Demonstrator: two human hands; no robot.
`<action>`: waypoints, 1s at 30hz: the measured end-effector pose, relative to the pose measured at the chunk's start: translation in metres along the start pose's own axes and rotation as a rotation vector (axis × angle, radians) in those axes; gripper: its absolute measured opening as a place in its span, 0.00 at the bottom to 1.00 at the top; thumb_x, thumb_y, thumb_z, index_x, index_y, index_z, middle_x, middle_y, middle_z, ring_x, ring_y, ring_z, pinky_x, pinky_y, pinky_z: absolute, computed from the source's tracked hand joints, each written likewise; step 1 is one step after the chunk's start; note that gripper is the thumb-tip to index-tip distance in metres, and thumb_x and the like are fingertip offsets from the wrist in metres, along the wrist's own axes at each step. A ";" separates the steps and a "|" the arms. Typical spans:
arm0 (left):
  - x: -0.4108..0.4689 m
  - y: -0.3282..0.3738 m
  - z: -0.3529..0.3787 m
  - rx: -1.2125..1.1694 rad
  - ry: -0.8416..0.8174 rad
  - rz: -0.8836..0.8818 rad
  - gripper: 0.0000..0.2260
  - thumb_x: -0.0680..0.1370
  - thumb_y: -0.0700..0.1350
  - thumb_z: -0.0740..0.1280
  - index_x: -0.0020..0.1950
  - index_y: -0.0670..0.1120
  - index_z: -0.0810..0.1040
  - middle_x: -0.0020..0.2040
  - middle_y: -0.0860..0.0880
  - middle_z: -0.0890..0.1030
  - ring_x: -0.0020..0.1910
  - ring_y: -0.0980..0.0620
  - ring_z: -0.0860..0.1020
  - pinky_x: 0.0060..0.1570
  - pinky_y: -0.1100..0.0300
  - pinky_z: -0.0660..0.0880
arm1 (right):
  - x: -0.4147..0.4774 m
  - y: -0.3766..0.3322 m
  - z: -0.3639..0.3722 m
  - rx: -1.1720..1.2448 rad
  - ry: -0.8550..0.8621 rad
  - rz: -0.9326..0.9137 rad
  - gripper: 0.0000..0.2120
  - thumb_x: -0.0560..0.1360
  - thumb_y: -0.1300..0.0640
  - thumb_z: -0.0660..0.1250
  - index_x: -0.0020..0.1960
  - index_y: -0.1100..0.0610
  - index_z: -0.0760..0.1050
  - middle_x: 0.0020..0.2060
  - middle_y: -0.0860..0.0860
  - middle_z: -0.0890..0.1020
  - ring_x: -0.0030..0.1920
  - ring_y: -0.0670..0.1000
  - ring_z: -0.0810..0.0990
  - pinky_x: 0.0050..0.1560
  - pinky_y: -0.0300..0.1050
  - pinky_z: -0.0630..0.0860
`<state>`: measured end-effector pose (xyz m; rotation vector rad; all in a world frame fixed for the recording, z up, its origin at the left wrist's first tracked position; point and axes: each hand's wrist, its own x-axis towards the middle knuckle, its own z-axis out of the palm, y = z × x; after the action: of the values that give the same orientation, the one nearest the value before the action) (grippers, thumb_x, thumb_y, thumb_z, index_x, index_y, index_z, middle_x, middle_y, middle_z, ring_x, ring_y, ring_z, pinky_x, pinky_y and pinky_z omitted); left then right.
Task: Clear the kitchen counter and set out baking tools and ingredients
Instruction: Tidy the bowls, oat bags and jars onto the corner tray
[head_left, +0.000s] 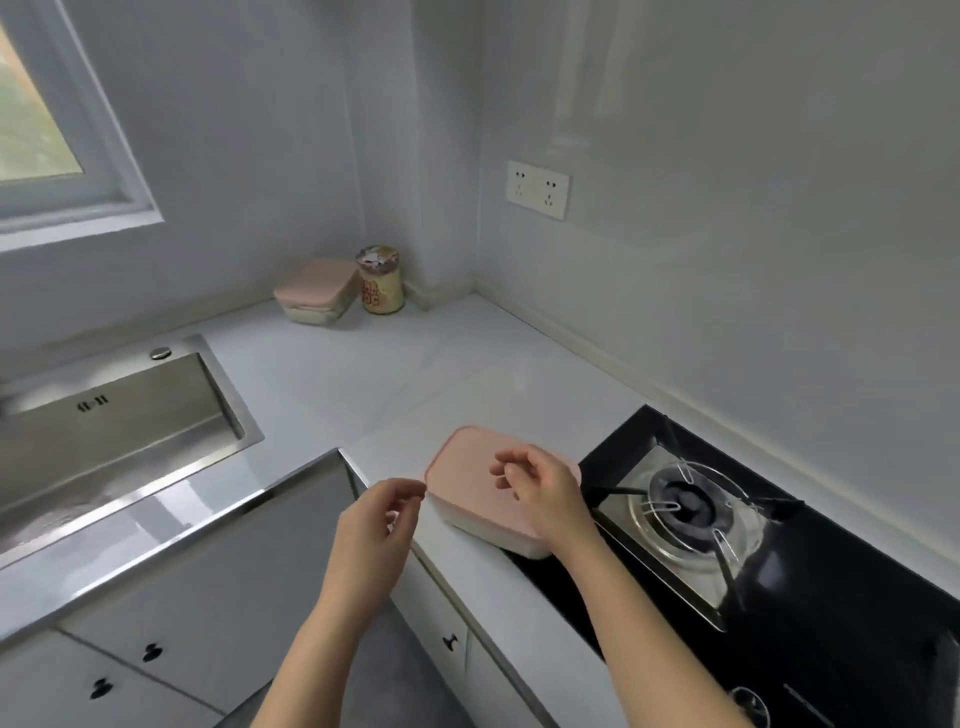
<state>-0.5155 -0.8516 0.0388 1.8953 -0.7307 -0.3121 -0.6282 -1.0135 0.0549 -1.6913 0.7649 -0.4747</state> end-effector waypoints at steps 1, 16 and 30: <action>0.017 -0.004 -0.005 0.006 0.016 -0.006 0.11 0.78 0.40 0.64 0.47 0.56 0.80 0.46 0.60 0.82 0.45 0.63 0.78 0.42 0.71 0.71 | 0.021 -0.008 0.009 -0.013 -0.028 -0.007 0.09 0.80 0.60 0.59 0.51 0.49 0.76 0.47 0.45 0.82 0.49 0.46 0.81 0.50 0.37 0.75; 0.356 -0.067 -0.072 0.230 -0.063 0.259 0.08 0.77 0.38 0.65 0.51 0.47 0.82 0.49 0.54 0.80 0.49 0.55 0.78 0.49 0.59 0.74 | 0.293 -0.078 0.124 -0.057 -0.012 0.004 0.10 0.78 0.62 0.59 0.53 0.54 0.78 0.48 0.50 0.84 0.44 0.46 0.82 0.45 0.35 0.72; 0.635 -0.109 -0.063 0.647 -0.342 0.184 0.31 0.73 0.50 0.69 0.73 0.45 0.62 0.74 0.43 0.60 0.70 0.40 0.62 0.63 0.47 0.66 | 0.466 -0.094 0.177 -0.043 0.148 0.184 0.11 0.79 0.64 0.58 0.48 0.52 0.76 0.45 0.51 0.82 0.39 0.47 0.80 0.40 0.36 0.72</action>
<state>0.0511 -1.1653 0.0380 2.3812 -1.3519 -0.3092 -0.1594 -1.2068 0.0619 -1.6201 1.0352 -0.4604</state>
